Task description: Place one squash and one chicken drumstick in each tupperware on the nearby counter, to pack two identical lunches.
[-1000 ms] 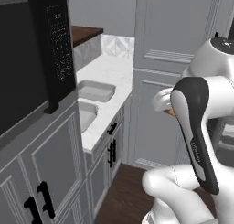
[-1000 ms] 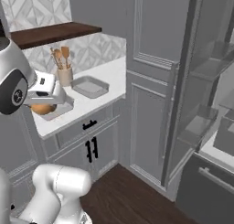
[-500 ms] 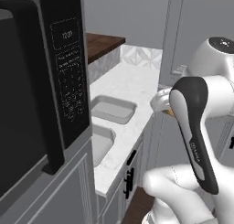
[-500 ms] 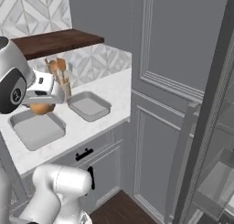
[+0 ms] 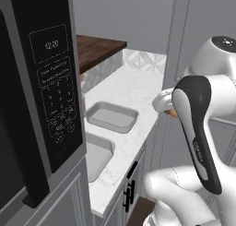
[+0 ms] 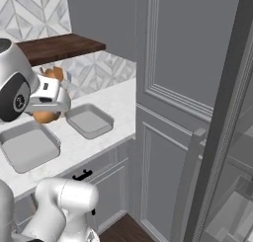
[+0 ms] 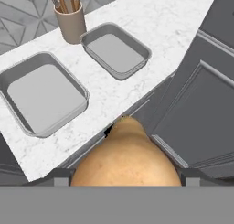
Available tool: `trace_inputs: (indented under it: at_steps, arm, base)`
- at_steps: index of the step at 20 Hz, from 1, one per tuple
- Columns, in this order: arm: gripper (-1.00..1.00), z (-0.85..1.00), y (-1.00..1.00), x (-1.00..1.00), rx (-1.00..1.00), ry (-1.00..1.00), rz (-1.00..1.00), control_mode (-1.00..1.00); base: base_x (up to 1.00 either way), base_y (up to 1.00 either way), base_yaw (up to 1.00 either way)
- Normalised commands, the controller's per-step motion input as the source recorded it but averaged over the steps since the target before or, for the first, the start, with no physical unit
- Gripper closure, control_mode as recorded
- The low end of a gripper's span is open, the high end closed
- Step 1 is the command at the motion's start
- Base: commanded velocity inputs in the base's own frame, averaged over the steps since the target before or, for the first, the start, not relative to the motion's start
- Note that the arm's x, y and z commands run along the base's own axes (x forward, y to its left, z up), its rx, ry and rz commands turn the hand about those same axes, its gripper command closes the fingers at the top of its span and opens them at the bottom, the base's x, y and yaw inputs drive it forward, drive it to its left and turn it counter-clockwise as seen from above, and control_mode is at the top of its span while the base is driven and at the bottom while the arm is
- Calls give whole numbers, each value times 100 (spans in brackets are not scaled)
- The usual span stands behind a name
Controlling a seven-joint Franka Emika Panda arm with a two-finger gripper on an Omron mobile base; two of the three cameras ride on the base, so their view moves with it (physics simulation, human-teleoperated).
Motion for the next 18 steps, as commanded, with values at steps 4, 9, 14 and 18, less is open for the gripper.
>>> trace_inputs:
  at_steps: [4, 9, 14, 18]
  arm:
    - [100, -28, 53, 75, -2, 1, 9, -100]
    - [100, -35, 39, 100, -1, 2, 2, -100]
    - [100, -50, 19, 100, -1, 14, 0, -100]
    - [100, -60, 1, 100, 0, 1, 1, -100]
  base:
    - [24, 17, 3]
    - [0, 0, 0]
    - [0, 0, 0]
    - [0, 0, 0]
